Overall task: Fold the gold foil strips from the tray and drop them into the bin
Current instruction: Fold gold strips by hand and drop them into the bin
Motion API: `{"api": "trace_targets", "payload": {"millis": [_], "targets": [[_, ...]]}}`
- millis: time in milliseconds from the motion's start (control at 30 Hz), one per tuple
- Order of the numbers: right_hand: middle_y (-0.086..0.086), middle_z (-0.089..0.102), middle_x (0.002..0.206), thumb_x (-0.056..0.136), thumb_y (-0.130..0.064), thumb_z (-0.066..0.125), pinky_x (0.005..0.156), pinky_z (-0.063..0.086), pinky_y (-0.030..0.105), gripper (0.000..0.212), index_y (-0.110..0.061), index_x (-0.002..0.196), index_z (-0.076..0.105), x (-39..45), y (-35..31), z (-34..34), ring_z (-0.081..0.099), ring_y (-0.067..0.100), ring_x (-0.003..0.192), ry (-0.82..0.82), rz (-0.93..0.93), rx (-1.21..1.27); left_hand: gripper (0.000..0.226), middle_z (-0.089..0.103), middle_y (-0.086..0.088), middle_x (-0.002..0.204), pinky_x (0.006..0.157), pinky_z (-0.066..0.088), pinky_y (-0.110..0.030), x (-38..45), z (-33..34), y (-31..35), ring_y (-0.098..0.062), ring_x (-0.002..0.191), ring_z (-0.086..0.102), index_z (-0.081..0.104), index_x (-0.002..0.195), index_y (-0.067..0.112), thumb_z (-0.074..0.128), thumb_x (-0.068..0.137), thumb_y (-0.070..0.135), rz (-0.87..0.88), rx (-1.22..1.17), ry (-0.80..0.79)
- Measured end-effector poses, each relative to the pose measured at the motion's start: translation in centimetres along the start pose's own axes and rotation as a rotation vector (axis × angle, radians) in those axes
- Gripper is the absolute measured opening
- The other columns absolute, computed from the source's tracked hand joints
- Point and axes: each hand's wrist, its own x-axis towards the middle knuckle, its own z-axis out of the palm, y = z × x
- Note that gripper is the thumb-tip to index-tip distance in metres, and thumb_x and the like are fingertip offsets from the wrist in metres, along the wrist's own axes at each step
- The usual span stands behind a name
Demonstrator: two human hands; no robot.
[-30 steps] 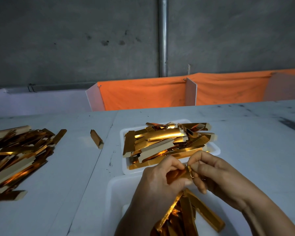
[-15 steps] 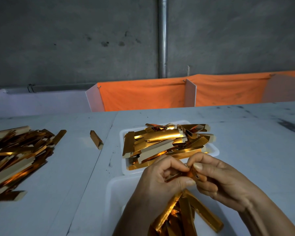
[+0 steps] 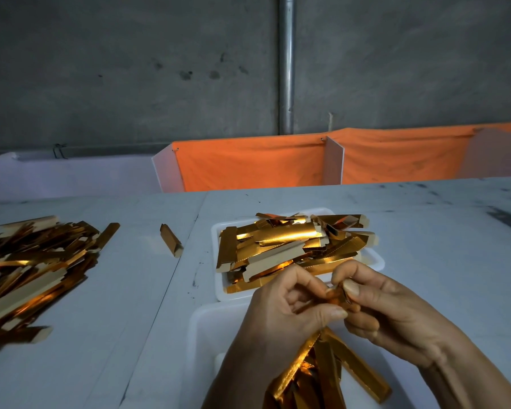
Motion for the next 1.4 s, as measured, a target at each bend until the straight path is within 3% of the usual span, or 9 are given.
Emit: {"api": "trace_targets", "payload": {"millis": [233,733,933,1133,1233,1300,1400], "targets": [[0.005,0.049,0.064,0.069,-0.028,0.085,0.046,0.043,0.020,0.033,-0.010,0.091,0.068,0.04,-0.09,0.18,0.045,0.009,0.046,-0.005,-0.029,-0.013,0.019,0.069,0.007,0.092,0.076,0.054,-0.024,-0.02,0.10,0.22,-0.012,0.089,0.067,0.063,0.082,0.033,0.074,0.068,0.038,0.071,-0.012,0.018],[0.007,0.047,0.061,0.064,-0.028,0.088,0.045,0.044,0.022,0.035,-0.008,0.085,0.067,-0.04,-0.28,0.92,0.046,0.011,0.045,0.041,-0.005,0.030,0.019,0.068,0.007,0.091,0.081,0.055,-0.030,-0.02,0.34,0.27,-0.014,0.092,0.067,0.062,0.080,0.038,0.075,0.066,0.037,0.080,-0.002,0.034],[0.008,0.043,0.062,0.076,-0.019,0.069,0.045,0.042,0.022,0.014,-0.008,0.084,0.066,0.10,-0.03,0.85,0.042,0.011,0.046,0.109,-0.011,-0.040,0.022,0.067,0.011,0.090,0.080,0.055,-0.029,0.00,0.32,0.16,-0.012,0.091,0.067,0.059,0.082,0.030,0.073,0.067,0.038,0.060,0.046,0.037],[0.008,0.047,0.062,0.061,-0.029,0.089,0.046,0.044,0.021,0.044,-0.007,0.095,0.069,0.04,0.01,0.61,0.046,0.012,0.046,0.096,0.015,-0.010,0.027,0.067,0.009,0.094,0.082,0.056,-0.031,-0.07,0.35,0.22,-0.010,0.095,0.065,0.058,0.089,0.036,0.073,0.067,0.043,0.028,0.134,0.045],[0.009,0.048,0.063,0.070,-0.025,0.082,0.046,0.045,0.021,0.033,-0.007,0.095,0.069,0.01,-0.08,0.63,0.046,0.012,0.048,0.107,0.016,-0.022,0.034,0.065,0.013,0.097,0.084,0.053,-0.024,-0.05,0.44,0.14,-0.004,0.098,0.061,0.054,0.096,0.044,0.068,0.066,0.053,0.020,0.220,0.055],[0.009,0.047,0.064,0.076,-0.020,0.070,0.046,0.045,0.021,0.021,-0.008,0.093,0.069,0.05,-0.21,0.73,0.044,0.012,0.049,0.108,0.023,-0.036,0.032,0.063,0.017,0.097,0.081,0.051,-0.019,-0.13,0.46,0.23,-0.001,0.098,0.059,0.054,0.096,0.047,0.068,0.068,0.052,0.031,0.245,0.053],[0.010,0.043,0.064,0.074,-0.018,0.068,0.046,0.044,0.021,0.019,-0.007,0.090,0.069,0.10,-0.26,0.80,0.042,0.013,0.051,0.129,0.029,-0.060,0.024,0.061,0.020,0.095,0.078,0.049,-0.014,-0.15,0.43,0.36,0.000,0.098,0.058,0.056,0.091,0.050,0.067,0.071,0.048,0.050,0.270,0.061]]}}
